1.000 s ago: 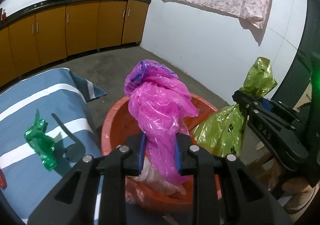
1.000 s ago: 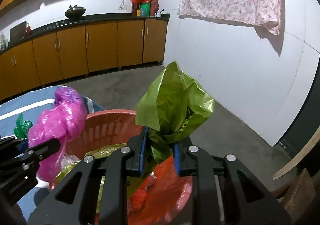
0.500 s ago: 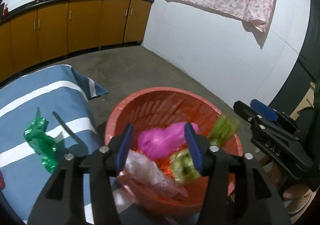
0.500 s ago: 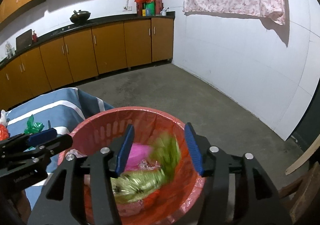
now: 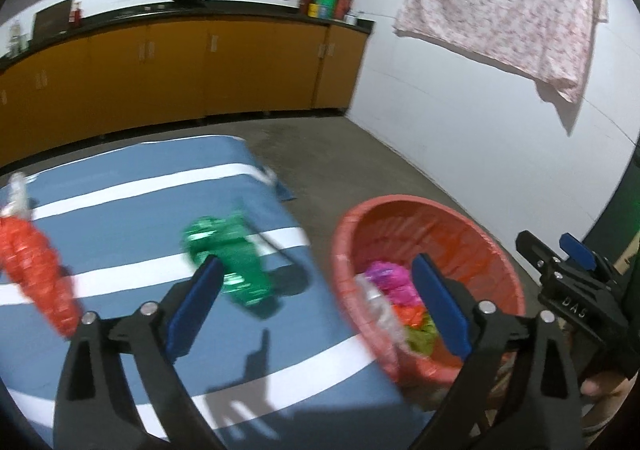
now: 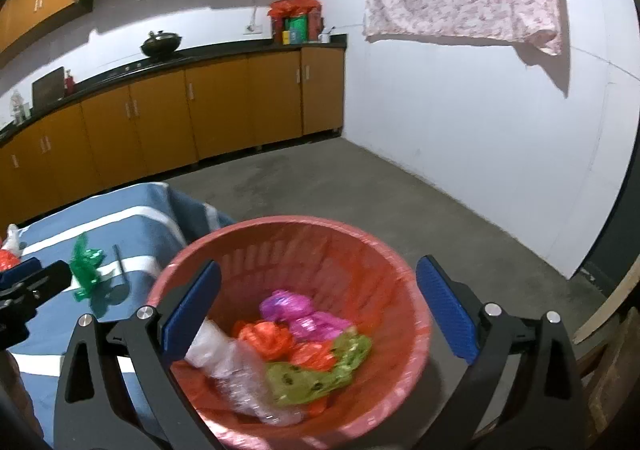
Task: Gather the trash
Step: 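Move both open tools back over the table toward the remaining bags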
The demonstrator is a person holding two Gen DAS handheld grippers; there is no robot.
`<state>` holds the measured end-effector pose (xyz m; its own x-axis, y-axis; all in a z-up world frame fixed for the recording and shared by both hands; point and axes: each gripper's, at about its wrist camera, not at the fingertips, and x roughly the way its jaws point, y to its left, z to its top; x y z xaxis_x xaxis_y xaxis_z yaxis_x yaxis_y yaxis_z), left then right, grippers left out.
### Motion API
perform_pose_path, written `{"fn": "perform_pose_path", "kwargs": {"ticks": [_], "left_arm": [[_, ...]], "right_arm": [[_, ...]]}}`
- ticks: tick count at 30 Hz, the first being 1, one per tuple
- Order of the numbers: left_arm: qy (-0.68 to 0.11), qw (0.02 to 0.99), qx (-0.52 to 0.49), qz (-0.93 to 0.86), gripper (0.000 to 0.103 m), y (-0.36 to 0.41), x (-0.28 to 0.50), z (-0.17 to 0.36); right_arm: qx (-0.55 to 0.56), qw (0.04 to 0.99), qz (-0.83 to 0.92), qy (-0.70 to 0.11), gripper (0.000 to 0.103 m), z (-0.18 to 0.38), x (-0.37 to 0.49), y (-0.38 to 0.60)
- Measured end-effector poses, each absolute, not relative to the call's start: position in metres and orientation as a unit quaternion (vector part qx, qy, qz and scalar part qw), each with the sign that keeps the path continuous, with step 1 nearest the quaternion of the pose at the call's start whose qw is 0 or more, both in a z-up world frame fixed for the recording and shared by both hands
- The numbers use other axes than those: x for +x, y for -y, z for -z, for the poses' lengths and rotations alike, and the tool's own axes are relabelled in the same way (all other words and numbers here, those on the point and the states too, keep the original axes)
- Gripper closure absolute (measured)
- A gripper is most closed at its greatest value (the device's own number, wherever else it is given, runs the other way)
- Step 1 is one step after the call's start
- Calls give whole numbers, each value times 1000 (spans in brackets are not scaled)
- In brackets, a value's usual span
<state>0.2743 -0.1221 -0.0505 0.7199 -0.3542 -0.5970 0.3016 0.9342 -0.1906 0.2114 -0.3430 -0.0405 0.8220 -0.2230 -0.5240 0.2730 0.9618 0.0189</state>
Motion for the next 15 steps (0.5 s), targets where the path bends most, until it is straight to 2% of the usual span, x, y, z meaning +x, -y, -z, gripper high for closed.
{"fn": "perform_pose_path", "kwargs": {"ticks": [15], "left_arm": [[-316,948,-21,20,5,-29,225,58]], "right_arm": [[14,956,7,-294,6,44,224,226]]}}
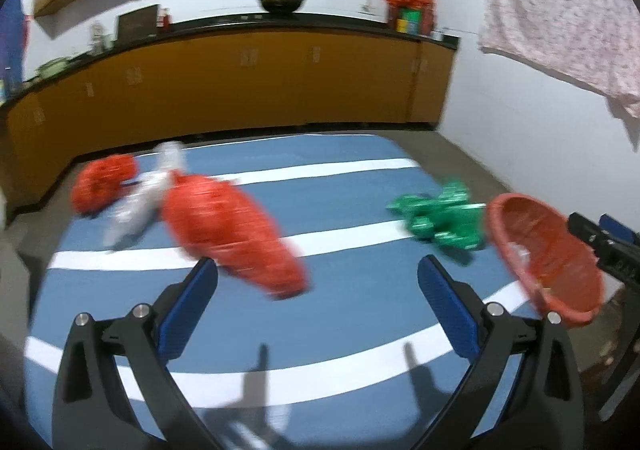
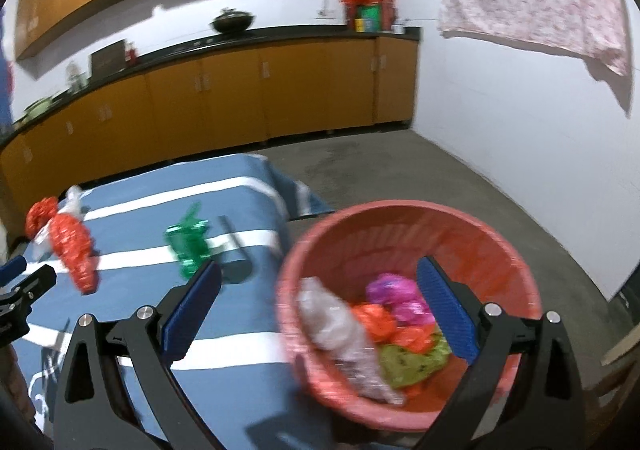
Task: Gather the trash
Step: 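Move both open tools back over the table toward the remaining bags, then grasp the green bag with the right tool while the left tool grasps a red bag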
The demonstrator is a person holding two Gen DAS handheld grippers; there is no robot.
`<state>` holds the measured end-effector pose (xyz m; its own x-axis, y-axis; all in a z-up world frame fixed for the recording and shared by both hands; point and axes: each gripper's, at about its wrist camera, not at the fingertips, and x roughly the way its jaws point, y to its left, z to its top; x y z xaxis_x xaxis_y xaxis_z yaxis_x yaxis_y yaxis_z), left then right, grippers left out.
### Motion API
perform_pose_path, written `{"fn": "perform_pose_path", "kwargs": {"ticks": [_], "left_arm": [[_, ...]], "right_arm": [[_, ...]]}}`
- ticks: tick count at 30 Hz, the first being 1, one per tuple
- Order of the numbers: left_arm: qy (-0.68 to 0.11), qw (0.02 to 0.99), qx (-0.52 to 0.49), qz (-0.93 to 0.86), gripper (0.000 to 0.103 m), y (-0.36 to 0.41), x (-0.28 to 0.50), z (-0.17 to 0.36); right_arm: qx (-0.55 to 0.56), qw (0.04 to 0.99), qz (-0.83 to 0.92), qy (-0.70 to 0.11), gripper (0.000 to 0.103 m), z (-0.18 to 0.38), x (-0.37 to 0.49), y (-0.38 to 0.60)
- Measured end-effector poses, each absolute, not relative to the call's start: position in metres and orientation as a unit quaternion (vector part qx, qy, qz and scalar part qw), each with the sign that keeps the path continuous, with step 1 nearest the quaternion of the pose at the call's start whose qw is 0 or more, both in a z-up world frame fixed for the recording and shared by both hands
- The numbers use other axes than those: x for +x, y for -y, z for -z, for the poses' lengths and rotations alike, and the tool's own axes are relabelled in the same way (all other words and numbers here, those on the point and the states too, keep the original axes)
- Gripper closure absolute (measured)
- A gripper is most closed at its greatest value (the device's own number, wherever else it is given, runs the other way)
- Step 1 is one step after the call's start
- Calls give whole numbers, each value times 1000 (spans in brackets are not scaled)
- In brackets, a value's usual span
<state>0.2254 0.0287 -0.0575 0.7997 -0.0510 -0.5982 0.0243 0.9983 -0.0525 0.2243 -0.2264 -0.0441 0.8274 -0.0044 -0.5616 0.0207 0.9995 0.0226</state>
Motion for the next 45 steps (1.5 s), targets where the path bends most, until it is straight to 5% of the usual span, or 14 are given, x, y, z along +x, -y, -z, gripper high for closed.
{"fn": "perform_pose_path", "kwargs": {"ticks": [17,25,32,45], "left_arm": [[-326,934,-58,-132,5,-180,241,72],[-340,929,-61,-131,5,-200,291,81],[-365,922,-53,-119,24,-208,335,92],[-330,923,-57,-192,15,-274,355,73]], "right_arm": [[-15,934,-19,-358,22,80,313,144],[-37,913,-52,-404,64,99,323,130],[-36,913,-62,-402,68,97,320,130],[-54,912,-76,-400,68,98,324,124]]}}
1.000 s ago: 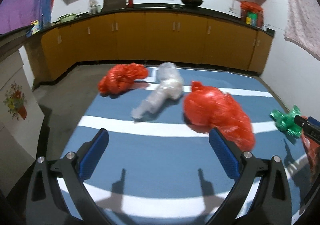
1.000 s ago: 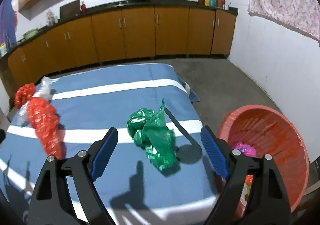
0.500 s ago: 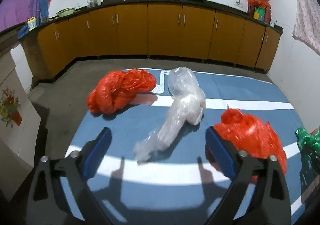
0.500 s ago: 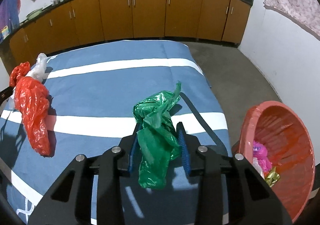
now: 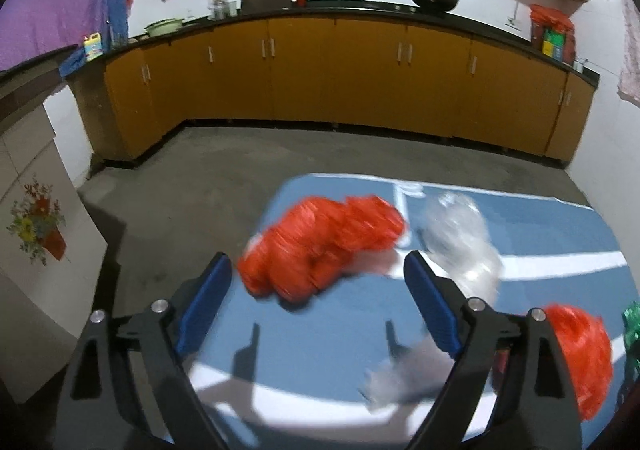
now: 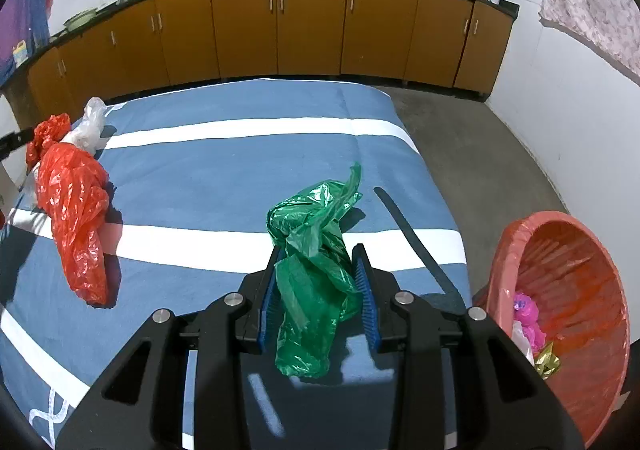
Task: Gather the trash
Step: 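Grasp the green bag with the right tool while the left tool grasps a red bag, then carry the green and red bags over the orange basket with both tools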
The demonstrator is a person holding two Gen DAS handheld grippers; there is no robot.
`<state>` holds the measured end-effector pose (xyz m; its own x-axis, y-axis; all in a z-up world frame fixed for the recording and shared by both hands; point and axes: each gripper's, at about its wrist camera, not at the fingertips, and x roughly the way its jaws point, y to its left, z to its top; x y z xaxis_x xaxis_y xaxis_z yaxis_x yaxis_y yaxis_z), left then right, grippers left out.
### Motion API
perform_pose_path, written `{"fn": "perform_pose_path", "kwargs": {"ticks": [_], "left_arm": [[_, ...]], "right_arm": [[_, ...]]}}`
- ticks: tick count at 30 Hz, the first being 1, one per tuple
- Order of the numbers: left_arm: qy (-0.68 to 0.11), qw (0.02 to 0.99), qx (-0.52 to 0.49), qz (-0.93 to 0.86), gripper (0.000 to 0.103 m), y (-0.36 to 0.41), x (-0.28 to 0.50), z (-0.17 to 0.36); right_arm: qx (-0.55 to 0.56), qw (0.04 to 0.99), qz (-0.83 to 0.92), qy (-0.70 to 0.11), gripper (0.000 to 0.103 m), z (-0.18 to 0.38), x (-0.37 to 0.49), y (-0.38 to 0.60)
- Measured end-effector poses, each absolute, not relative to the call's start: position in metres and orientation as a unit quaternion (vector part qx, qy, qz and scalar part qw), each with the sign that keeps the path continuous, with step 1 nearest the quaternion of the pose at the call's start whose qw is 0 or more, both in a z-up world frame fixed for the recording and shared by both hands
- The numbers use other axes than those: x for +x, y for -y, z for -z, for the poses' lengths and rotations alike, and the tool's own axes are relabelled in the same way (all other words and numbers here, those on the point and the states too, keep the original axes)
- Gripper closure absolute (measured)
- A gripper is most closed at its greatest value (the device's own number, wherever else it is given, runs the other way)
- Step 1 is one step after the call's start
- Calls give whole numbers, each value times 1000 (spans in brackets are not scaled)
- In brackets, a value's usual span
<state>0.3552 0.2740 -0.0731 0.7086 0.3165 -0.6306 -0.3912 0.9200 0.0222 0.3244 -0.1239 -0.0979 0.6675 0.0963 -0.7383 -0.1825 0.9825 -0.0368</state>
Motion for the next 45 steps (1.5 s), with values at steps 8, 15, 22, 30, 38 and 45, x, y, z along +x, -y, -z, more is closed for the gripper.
{"fn": "perform_pose_path", "kwargs": {"ticks": [8,15,22,30,38,45], "left_arm": [[-368,911,-74,-171,14,-308,394,88],[-390,913,-62,-100,22,-307,409,101],[-400,911,-78,-63,56,-306,408,109],[-374,919,-103,-69,58,-296,372,85],[-331,937,-98,-46,58,-265,314,30],[-302,950,-78,-3,58,-207,266,-12]], "right_arm": [[-53,911,-76,-403,68,100,326,122],[-59,910,-74,-403,68,100,327,118],[-60,910,-73,-403,70,101,325,116],[-47,918,-72,-386,71,81,305,124],[-31,936,-64,-345,71,39,265,146],[-26,949,-32,-314,71,6,226,182]]}}
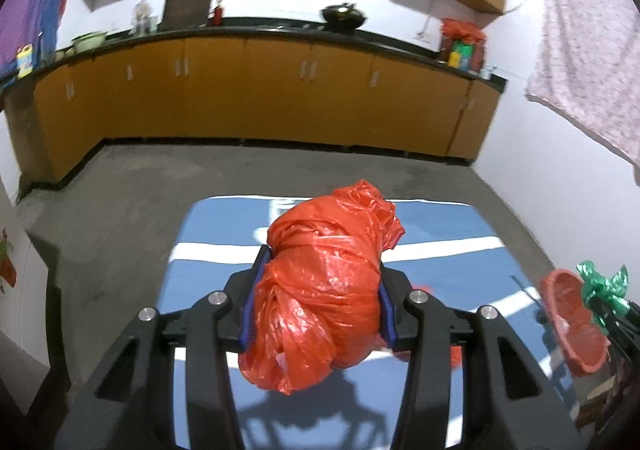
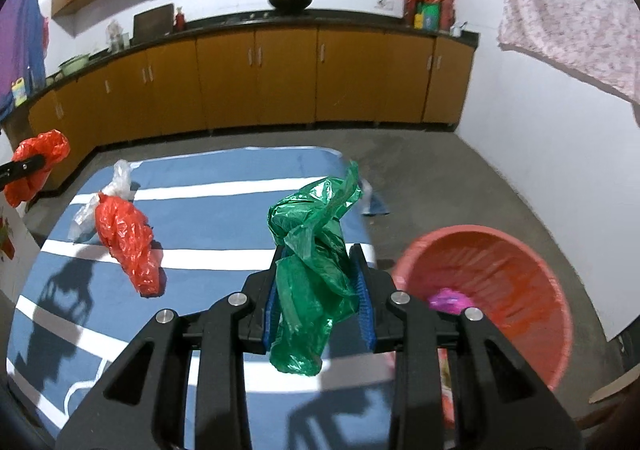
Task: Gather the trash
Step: 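Carry the green and red bags over the orange basket with both tools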
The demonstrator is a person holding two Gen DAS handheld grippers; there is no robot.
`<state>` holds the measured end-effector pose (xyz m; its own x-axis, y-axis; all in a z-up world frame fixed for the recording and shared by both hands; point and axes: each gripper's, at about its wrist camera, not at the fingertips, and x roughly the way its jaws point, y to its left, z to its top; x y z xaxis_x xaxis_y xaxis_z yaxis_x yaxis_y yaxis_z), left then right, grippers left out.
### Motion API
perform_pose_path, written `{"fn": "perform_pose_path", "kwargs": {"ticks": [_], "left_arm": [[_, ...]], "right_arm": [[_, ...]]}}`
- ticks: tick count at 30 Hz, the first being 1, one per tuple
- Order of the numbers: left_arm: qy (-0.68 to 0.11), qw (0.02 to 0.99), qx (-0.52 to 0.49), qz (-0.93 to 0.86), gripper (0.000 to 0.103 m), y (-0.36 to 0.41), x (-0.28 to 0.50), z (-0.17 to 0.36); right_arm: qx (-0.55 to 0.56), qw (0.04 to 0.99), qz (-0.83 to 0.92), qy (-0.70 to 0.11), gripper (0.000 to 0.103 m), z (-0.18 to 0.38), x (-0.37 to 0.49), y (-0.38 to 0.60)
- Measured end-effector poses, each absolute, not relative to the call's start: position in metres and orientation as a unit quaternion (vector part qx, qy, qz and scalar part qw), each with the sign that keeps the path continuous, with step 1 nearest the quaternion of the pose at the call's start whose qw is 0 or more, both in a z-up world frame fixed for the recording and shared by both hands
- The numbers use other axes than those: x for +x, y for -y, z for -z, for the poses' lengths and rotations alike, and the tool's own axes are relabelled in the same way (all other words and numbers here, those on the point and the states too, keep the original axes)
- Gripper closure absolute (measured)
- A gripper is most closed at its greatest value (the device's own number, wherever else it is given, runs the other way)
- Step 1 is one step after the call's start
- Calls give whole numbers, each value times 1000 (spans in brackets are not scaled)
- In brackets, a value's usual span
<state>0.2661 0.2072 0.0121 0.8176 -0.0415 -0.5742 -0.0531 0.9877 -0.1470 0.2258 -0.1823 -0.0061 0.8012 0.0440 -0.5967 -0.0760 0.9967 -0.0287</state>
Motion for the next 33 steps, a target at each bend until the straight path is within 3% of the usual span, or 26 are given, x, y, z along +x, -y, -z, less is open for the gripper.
{"fn": "perform_pose_path", "kwargs": {"ticks": [13,33], "left_arm": [[-280,957,-41,68,57,-80,229,-51],[-302,935,9,185,57,104,231,-22]], "right_arm": [[-8,957,47,-287,71,-20,180,260],[43,949,102,-294,71,-14,165,331]]}}
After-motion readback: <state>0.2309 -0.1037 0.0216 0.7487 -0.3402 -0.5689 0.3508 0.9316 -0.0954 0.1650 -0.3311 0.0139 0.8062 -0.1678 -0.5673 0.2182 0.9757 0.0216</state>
